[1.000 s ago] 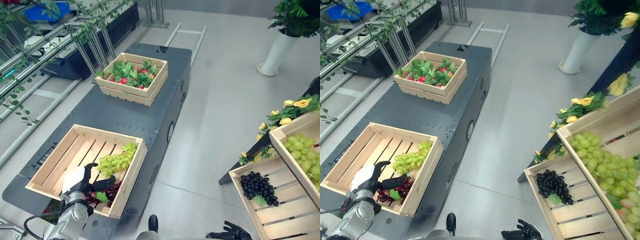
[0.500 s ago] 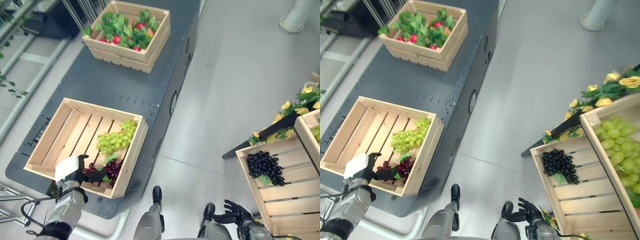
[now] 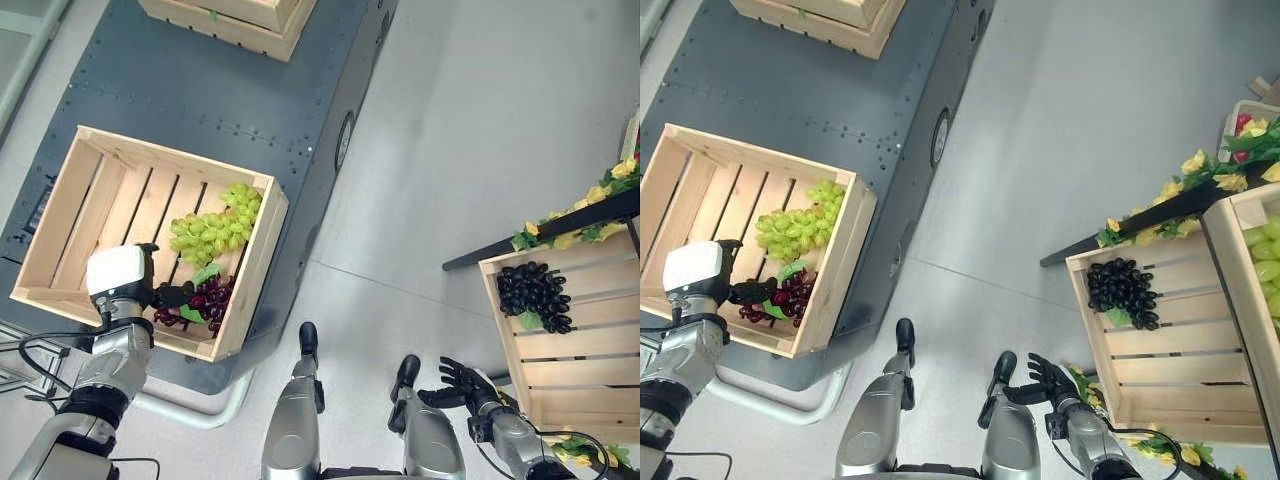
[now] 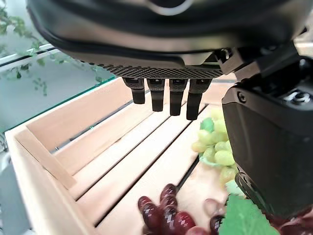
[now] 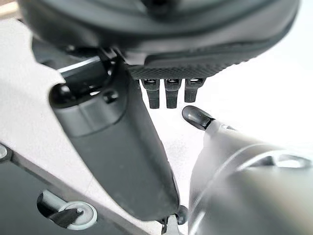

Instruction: Pick up the fruits from the basket on one side to the basket on the other side

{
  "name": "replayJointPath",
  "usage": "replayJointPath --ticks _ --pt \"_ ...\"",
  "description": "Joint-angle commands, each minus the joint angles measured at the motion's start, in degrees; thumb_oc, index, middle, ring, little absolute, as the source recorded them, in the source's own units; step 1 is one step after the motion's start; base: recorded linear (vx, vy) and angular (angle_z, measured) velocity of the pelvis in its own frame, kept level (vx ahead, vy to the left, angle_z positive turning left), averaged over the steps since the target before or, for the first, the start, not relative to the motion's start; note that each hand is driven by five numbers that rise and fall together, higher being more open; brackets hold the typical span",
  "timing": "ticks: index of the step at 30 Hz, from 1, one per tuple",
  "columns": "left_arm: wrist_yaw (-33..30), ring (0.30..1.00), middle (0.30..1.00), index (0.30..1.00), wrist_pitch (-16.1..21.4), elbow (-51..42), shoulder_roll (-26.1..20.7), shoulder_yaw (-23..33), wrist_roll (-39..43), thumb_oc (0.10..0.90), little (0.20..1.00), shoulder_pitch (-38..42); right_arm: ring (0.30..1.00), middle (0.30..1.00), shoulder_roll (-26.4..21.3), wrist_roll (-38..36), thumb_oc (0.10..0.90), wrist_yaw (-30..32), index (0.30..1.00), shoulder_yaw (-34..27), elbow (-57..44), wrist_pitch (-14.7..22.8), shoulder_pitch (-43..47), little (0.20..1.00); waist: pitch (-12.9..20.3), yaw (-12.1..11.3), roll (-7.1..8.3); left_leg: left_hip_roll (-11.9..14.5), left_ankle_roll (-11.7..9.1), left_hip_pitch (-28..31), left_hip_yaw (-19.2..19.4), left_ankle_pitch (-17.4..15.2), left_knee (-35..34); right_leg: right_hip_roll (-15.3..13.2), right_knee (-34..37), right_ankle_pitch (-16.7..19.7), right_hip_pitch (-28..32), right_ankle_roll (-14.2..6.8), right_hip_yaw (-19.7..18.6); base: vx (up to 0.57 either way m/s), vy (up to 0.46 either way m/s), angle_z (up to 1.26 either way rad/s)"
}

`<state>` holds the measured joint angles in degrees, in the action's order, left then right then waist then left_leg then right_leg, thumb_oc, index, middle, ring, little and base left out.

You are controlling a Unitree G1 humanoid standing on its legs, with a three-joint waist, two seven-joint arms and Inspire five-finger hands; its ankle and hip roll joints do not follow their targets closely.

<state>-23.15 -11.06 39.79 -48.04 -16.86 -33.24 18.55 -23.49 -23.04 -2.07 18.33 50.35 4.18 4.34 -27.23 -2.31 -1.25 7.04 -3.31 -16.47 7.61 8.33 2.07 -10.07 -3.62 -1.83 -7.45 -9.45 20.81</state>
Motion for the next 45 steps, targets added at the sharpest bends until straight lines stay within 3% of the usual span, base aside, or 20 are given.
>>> replayJointPath --ticks 1,4,6,15,32,40,45 --pt "-0.59 0.900 0.900 0.900 -2.52 2.41 -7.09 2.95 -4.56 0.800 0.900 2.72 0.900 0.900 -3.11 -2.17 0.800 -0.95 0.900 0.40 -2.47 1.56 -2.14 0.900 0.85 0.02 1.97 -1.28 -1.17 -2.84 2.76 -7.20 9.76 -0.07 -10.59 -2.91 -7.11 3.92 -2.16 -0.02 -0.025 0.03" --pt "-1.25 0.900 0.900 0.900 -1.99 2.01 -8.04 3.58 -4.88 0.800 0.900 2.38 0.900 0.900 -2.88 -2.05 0.800 -0.86 0.900 0.25 -2.25 1.60 -2.14 0.900 0.77 -0.29 2.18 -1.15 -1.22 -2.80 2.84 -7.17 9.71 0.11 -10.26 -3.03 -6.60 3.97 -1.86 0.00 0.000 0.00" --pt "-0.85 0.900 0.900 0.900 0.71 1.75 -8.72 4.15 -3.84 0.800 0.900 1.85 0.900 0.900 -2.98 -2.35 0.800 -0.96 0.900 -0.02 -2.13 1.54 -2.16 0.900 0.69 -0.43 2.23 -1.03 -1.40 -2.75 2.88 -7.07 9.68 0.15 -9.90 -2.95 -6.24 3.96 -1.65 0.00 -0.008 0.02" --pt "9.90 0.900 0.900 0.900 6.26 -7.81 -14.87 9.14 0.86 0.800 0.900 -4.20 0.900 0.900 -3.25 -1.85 0.800 -1.66 0.900 -2.08 -3.33 1.18 -3.06 0.900 0.36 -1.94 1.59 -1.27 -1.49 -2.77 2.67 -7.34 9.86 -0.09 -8.00 -2.74 -4.15 3.88 -0.26 0.00 0.000 0.00" --pt "14.90 0.900 0.900 0.900 12.50 -10.45 -19.62 9.48 -0.37 0.800 0.900 -3.70 0.900 0.900 -2.39 -2.36 0.800 -2.11 0.900 -3.04 -4.00 1.33 -4.66 0.900 1.62 -2.50 1.87 -2.11 -1.10 -1.13 3.61 -7.82 8.46 -0.36 -4.69 -1.17 -1.77 2.64 0.57 0.01 -0.001 0.02" --pt "13.25 0.900 0.900 0.900 11.73 -11.27 -20.65 4.02 -6.50 0.800 0.900 1.30 0.900 0.900 -2.26 -2.96 0.800 -2.78 0.900 -2.12 -3.60 1.73 -3.99 0.900 1.51 -1.96 2.99 -1.65 -1.11 -1.35 4.39 -8.02 8.50 0.07 -4.66 -1.11 -2.12 2.63 0.67 0.01 -0.015 0.03" --pt "16.44 0.900 0.900 0.900 12.15 -9.93 -19.77 -1.12 -8.27 0.800 0.900 5.72 0.900 0.900 -2.16 -3.34 0.800 -2.67 0.900 -1.22 -2.80 1.86 -2.93 0.900 1.03 -1.65 3.52 -1.10 -1.35 -2.10 4.72 -8.08 9.44 0.43 -4.89 -1.05 -2.46 2.88 0.66 0.00 0.000 0.00"
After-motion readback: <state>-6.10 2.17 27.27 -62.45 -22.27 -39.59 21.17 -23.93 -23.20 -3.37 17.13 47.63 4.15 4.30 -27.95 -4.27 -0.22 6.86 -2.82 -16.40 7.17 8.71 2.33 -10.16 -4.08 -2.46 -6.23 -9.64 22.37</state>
